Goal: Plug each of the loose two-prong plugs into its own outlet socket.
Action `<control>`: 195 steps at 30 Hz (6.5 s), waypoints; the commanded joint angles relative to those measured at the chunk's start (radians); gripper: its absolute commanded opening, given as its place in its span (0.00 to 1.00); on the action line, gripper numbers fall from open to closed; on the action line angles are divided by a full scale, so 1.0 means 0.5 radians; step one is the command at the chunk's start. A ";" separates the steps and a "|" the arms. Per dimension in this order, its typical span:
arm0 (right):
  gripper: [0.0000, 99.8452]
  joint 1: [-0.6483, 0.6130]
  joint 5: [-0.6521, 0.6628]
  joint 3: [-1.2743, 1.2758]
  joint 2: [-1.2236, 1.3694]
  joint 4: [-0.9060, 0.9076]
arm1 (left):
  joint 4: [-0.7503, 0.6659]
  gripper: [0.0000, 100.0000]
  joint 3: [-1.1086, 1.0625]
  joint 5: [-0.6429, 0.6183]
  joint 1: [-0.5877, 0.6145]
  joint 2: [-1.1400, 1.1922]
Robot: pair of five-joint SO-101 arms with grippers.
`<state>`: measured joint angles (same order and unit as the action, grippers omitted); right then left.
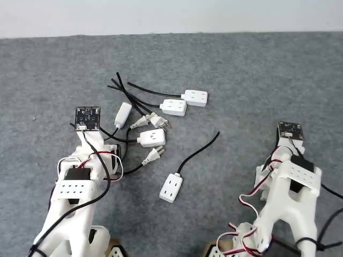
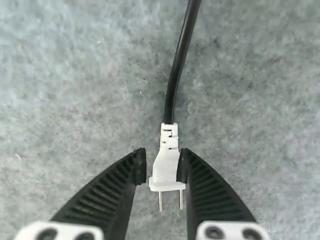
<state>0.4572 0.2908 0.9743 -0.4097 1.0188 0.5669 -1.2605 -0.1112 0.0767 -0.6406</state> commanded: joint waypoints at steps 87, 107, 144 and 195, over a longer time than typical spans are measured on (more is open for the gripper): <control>0.01 -2.186 -0.310 -0.770 -0.051 -0.008 | 0.875 0.01 0.707 1.513 -0.338 0.764; 0.01 -1.932 -0.559 -0.764 -0.017 0.002 | 0.601 0.01 0.213 1.488 -0.470 0.147; 0.01 -0.944 -0.470 -0.565 0.005 -0.127 | 0.565 0.24 0.431 0.196 -1.267 0.153; 0.01 -0.830 -0.482 -0.583 -0.020 -0.069 | 0.746 0.01 1.376 -1.642 -1.458 1.163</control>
<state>0.0215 0.0453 0.7027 -0.4035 0.9743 0.9981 -0.6145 -0.6283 -0.6598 -0.0545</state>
